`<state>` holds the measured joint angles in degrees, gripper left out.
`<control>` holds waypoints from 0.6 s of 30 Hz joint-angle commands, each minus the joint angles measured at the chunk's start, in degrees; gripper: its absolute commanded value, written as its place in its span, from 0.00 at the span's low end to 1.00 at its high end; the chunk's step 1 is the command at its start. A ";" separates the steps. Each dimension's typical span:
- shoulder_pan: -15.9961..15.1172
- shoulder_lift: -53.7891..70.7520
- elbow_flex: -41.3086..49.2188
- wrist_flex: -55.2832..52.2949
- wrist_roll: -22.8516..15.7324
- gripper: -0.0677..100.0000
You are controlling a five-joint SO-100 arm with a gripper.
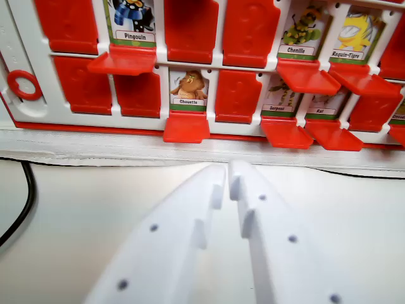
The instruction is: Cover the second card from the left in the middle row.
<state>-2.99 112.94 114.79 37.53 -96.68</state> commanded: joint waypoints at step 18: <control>-5.89 -21.45 -19.95 -6.06 0.88 0.00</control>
<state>-8.44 91.58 102.48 33.05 -96.15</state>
